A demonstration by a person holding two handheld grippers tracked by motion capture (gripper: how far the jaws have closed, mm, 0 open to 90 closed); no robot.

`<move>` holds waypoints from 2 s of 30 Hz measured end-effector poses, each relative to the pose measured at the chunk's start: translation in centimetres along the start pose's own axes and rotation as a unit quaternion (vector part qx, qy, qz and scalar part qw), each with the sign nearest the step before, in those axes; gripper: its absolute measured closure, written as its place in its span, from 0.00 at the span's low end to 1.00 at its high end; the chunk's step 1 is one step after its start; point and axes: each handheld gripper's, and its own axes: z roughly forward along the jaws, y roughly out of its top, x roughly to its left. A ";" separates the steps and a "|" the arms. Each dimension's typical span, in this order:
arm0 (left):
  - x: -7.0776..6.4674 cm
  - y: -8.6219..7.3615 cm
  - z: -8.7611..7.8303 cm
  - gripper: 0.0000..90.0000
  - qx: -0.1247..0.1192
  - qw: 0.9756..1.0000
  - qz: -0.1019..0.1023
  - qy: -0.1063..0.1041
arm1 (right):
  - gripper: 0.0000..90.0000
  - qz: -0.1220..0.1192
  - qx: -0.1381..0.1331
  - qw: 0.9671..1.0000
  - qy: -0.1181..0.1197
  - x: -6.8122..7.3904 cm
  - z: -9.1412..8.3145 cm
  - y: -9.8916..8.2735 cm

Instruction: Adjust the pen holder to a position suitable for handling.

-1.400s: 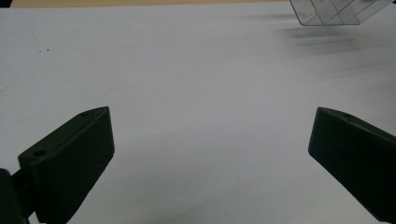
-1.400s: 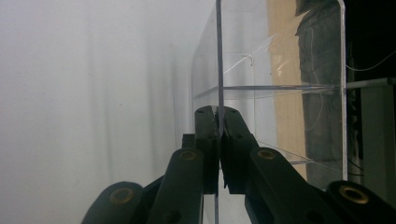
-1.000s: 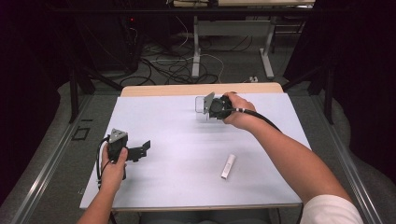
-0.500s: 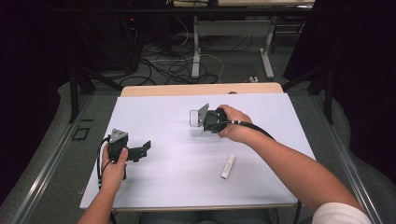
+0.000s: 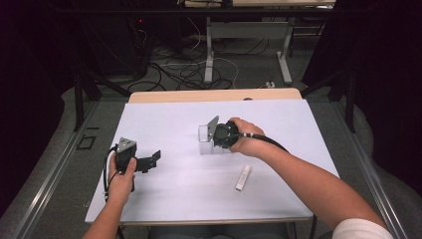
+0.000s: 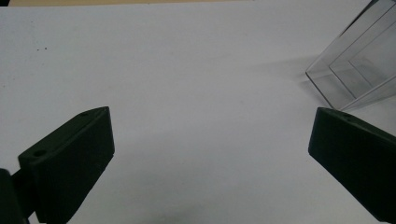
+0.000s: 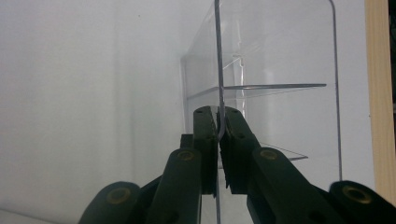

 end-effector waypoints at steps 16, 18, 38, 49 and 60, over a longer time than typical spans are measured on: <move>0.0 0.0 0.0 0.00 0.001 1.000 0.000 0.000 | 0.90 0.055 -0.019 0.998 -0.007 -1.0 0.7 -0.2; 0.0 0.0 0.0 0.00 0.001 1.000 0.000 0.000 | 0.87 0.070 -0.030 0.997 -0.006 -0.9 0.7 -0.5; -0.2 0.0 0.0 0.00 -0.001 1.000 -0.015 -0.004 | 0.45 0.272 -0.206 0.938 -0.063 0.2 -3.0 -5.4; -0.7 -0.1 0.2 0.00 0.002 1.000 -0.015 -0.020 | 0.17 0.391 -0.220 0.888 -0.105 2.7 -4.6 -9.1; -1.2 -0.1 0.3 0.00 0.005 0.999 -0.017 -0.030 | 0.00 0.493 -0.240 0.821 -0.161 6.1 -6.4 -14.8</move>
